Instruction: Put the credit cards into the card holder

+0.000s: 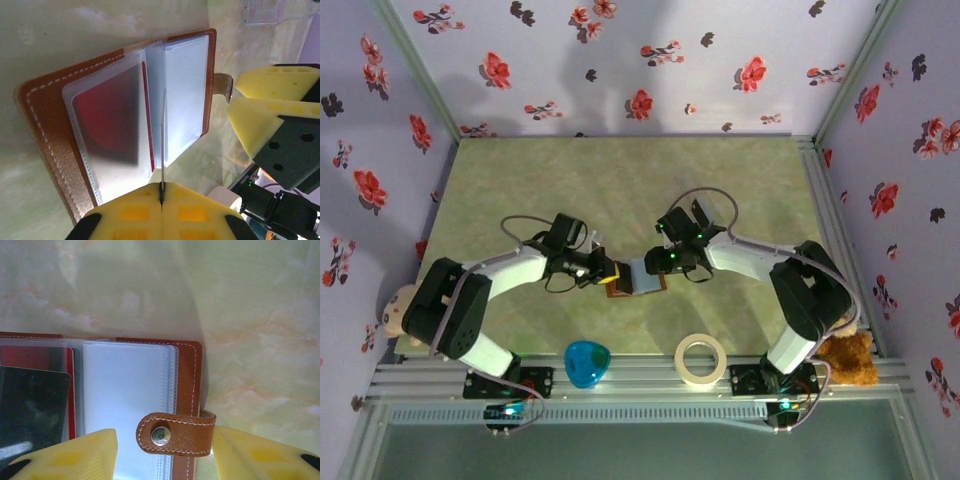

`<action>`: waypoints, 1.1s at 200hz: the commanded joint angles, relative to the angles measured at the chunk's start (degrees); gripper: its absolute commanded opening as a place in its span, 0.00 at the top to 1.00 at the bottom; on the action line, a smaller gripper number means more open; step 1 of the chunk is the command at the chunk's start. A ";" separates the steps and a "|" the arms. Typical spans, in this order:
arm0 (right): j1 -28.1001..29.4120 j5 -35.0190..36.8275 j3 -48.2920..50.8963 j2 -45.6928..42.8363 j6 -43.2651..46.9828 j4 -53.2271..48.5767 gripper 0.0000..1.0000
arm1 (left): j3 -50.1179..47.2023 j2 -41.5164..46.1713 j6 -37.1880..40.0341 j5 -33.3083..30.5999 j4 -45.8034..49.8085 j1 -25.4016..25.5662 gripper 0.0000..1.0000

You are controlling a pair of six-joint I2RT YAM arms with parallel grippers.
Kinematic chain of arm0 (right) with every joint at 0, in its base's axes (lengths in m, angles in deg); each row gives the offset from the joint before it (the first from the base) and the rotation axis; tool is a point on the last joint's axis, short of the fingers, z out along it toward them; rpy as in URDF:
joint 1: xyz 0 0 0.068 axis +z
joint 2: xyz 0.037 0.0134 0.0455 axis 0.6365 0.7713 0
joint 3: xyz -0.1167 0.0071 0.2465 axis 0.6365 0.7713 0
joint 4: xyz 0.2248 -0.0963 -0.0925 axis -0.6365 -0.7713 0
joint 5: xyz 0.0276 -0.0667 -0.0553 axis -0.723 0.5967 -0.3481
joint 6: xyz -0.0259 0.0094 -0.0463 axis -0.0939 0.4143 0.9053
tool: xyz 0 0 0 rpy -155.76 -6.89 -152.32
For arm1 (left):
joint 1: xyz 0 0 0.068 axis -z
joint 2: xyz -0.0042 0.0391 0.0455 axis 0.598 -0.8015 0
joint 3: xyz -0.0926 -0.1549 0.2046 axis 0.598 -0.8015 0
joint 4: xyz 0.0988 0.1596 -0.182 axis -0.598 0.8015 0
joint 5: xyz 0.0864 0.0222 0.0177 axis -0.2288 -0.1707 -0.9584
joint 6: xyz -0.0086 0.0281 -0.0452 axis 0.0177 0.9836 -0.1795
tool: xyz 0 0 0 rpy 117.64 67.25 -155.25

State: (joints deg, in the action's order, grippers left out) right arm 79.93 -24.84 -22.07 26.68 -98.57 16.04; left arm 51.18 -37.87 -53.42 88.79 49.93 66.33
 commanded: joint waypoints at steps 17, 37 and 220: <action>0.05 0.20 0.69 1.24 -0.44 1.48 0.51 | -1.45 -3.20 0.08 2.16 -6.00 0.37 1.00; -0.08 -0.05 0.88 1.68 -0.60 1.79 0.52 | -1.03 -4.10 0.76 1.99 -5.48 0.37 1.00; -1.46 6.02 3.13 -0.74 1.60 -0.38 0.45 | -2.92 -8.78 -1.49 6.47 -17.90 0.37 1.00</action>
State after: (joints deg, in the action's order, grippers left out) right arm 78.95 -21.60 -19.76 26.88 -98.09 17.64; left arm 49.30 -45.79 -53.92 94.37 36.03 66.36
